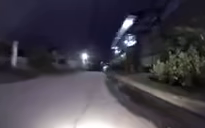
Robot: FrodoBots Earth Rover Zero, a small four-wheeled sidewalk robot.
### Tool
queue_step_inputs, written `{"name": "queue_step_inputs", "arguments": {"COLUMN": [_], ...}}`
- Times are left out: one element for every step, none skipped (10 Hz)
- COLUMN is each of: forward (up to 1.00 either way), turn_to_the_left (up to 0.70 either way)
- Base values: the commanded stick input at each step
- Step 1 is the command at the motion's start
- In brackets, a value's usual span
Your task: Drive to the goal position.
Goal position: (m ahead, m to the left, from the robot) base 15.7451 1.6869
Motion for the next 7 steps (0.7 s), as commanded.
{"name": "queue_step_inputs", "arguments": {"forward": [0.7,0.7,0.7,0.7,0.7,0.7,0.7], "turn_to_the_left": [-0.1,0.0,0.0,0.0,0.0,0.0,0.0]}}
